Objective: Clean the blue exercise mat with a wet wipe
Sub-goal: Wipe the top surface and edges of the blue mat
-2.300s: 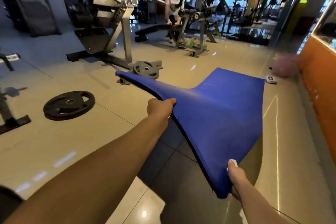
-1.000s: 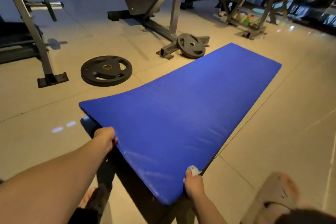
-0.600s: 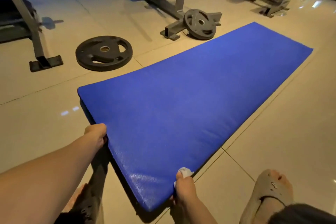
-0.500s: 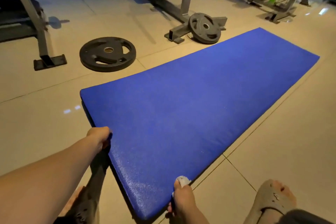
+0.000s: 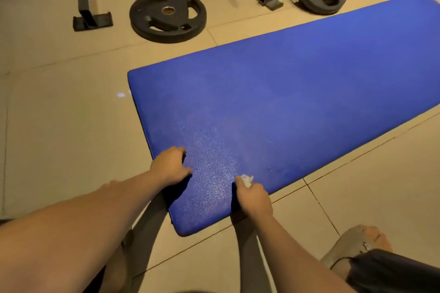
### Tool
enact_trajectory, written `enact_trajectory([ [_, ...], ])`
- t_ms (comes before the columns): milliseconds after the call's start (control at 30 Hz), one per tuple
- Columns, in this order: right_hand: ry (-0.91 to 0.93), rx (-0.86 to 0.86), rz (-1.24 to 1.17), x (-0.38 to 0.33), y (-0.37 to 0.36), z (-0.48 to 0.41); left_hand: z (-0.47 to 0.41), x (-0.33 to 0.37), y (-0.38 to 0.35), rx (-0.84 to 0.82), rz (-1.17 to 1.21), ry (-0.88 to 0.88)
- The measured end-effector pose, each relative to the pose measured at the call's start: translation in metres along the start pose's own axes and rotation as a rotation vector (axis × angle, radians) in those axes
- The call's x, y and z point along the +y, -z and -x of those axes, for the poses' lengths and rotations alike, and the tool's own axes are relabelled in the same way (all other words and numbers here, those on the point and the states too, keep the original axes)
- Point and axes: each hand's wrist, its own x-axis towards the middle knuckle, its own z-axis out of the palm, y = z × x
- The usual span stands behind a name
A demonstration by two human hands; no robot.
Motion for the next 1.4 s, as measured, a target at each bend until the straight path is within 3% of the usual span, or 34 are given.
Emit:
enact_trajectory([
  [167,0.041,-0.016,0.057,0.009,0.017,-0.02,0.039,0.018,-0.03,-0.012,-0.292,-0.027],
  [367,0.163,0.167,-0.077,0.014,0.053,-0.042,0.052,0.046,-0.061,-0.135,-0.227,0.084],
  [500,0.217,0.199,0.064,0.009,0.068,-0.055,0.052,0.045,-0.052,-0.176,-0.183,0.088],
  [900,0.598,0.058,0.244,0.021,0.035,-0.03,0.05,0.033,-0.046,-0.183,-0.145,0.085],
  [1200,0.692,-0.058,0.249,0.02,-0.028,0.025,0.05,0.023,-0.038,-0.233,-0.448,-0.024],
  [1400,1.042,-0.22,0.442,0.017,-0.063,0.042,0.052,0.016,-0.043,-0.153,-0.527,-0.103],
])
